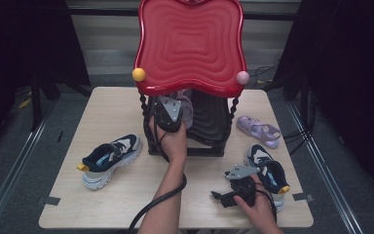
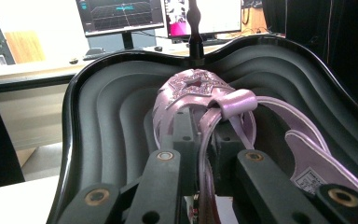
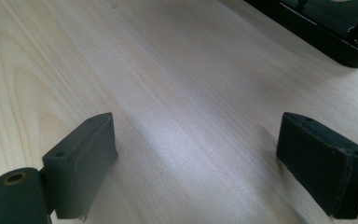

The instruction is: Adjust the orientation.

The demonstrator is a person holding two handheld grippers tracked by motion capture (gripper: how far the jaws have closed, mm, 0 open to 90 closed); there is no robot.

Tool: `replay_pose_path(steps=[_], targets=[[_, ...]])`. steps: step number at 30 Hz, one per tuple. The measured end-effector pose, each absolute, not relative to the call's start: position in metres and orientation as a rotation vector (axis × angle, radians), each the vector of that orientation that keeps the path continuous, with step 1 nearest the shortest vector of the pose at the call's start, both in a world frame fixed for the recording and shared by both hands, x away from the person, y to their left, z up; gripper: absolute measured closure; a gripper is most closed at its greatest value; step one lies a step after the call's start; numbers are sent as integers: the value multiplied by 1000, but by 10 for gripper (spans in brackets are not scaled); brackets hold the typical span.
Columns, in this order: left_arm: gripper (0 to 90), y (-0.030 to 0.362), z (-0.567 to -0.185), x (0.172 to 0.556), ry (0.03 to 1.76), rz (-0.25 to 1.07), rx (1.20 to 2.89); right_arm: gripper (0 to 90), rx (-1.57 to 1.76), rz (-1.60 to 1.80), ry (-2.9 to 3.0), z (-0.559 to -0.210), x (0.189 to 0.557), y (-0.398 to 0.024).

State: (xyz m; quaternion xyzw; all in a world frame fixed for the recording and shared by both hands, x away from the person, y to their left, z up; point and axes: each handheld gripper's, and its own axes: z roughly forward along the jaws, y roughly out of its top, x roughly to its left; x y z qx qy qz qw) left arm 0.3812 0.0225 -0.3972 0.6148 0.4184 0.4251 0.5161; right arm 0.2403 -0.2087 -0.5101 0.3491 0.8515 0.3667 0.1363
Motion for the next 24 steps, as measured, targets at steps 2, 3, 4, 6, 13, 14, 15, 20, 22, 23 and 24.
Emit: replay_pose_path(steps=[2, 3, 4, 6, 13, 14, 15, 20, 22, 23, 24], targets=[[834, 22, -399, 381, 1006, 1028, 1481, 111, 1010, 1062, 2465, -510, 240, -209], [834, 23, -399, 381, 1003, 1028, 1490, 111, 1013, 1064, 2464, -510, 240, -209], [833, 23, -400, 380, 1007, 1032, 1491, 111, 1010, 1062, 2465, -510, 240, -209], [831, 23, -401, 380, 1005, 1026, 1497, 111, 1010, 1061, 2465, -510, 240, -209], [823, 24, -404, 378, 1006, 1018, 1509, 111, 1010, 1062, 2465, -510, 240, -209], [822, 24, -404, 378, 1016, 1009, 1503, 111, 1010, 1061, 2465, -510, 240, -209], [821, 25, -404, 378, 1018, 1008, 1503, 111, 1010, 1061, 2465, -510, 240, -209], [814, 26, -403, 377, 1017, 1002, 1509, 111, 1010, 1061, 2466, -510, 240, -209], [807, 26, -403, 377, 1023, 999, 1509, 111, 1010, 1061, 2465, -510, 240, -209], [803, 26, -403, 377, 1023, 997, 1512, 111, 1010, 1061, 2465, -510, 240, -209], [800, 26, -402, 377, 1025, 998, 1513, 111, 1010, 1061, 2466, -510, 240, -209]])
